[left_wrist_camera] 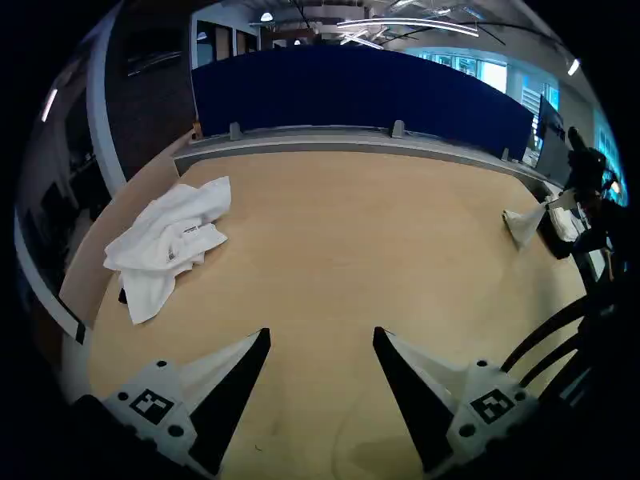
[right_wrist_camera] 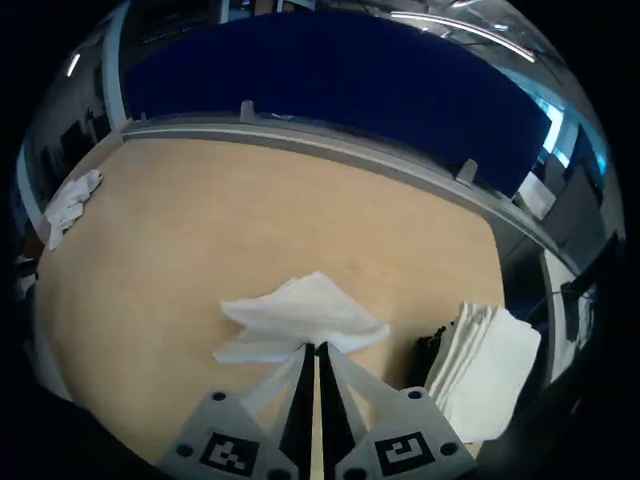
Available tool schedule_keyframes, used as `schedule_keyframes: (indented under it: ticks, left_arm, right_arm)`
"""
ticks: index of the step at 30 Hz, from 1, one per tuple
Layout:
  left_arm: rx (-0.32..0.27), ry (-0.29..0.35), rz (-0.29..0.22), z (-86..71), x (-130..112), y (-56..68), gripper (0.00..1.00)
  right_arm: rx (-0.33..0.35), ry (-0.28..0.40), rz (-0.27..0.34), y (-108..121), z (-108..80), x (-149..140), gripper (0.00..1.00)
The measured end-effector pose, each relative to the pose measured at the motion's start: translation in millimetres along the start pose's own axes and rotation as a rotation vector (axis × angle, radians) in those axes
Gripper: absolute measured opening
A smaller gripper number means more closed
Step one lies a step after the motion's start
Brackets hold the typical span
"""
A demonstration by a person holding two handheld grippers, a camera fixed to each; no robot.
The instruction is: Fold towel
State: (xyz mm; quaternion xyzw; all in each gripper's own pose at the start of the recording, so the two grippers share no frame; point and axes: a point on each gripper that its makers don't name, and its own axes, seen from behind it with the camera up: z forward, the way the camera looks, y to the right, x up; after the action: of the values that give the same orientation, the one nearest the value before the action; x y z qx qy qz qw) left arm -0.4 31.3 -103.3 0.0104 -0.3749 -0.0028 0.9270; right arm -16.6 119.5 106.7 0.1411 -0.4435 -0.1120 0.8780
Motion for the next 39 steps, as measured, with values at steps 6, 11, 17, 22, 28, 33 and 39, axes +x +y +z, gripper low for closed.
schedule_keyframes:
  ticks: [6, 11, 17, 22, 28, 33, 39]
  left_arm:
    - [0.001, 0.001, 0.003, -2.1, 1.8, 1.4, 0.95]
    - [0.004, 0.002, 0.005, -2.7, 2.3, 1.2, 0.95]
    - [0.004, -0.001, 0.009, -3.0, 1.0, 3.5, 0.95]
    - [0.003, -0.001, 0.016, -4.2, 0.4, 6.6, 0.95]
    - [0.003, -0.001, 0.016, -5.6, -2.2, 8.5, 0.95]
    - [0.006, -0.003, 0.02, -6.6, -4.5, 8.7, 0.95]
    - [0.009, -0.007, 0.024, -8.1, -6.6, 6.5, 0.96]
  right_arm:
    - [-0.027, -0.033, 0.031, 9.9, 1.3, -28.6, 0.03]
    - [-0.051, -0.072, 0.041, 18.5, 3.4, -53.3, 0.03]
    - [-0.077, -0.115, 0.059, 27.0, 6.3, -79.8, 0.03]
    - [-0.104, -0.143, 0.077, 33.5, 9.7, -97.0, 0.04]
    - [-0.132, -0.169, 0.094, 37.1, 13.2, -115.9, 0.04]
    - [-0.158, -0.192, 0.108, 41.3, 17.5, -129.3, 0.05]
    - [-0.188, -0.215, 0.116, 46.1, 23.1, -140.8, 0.07]
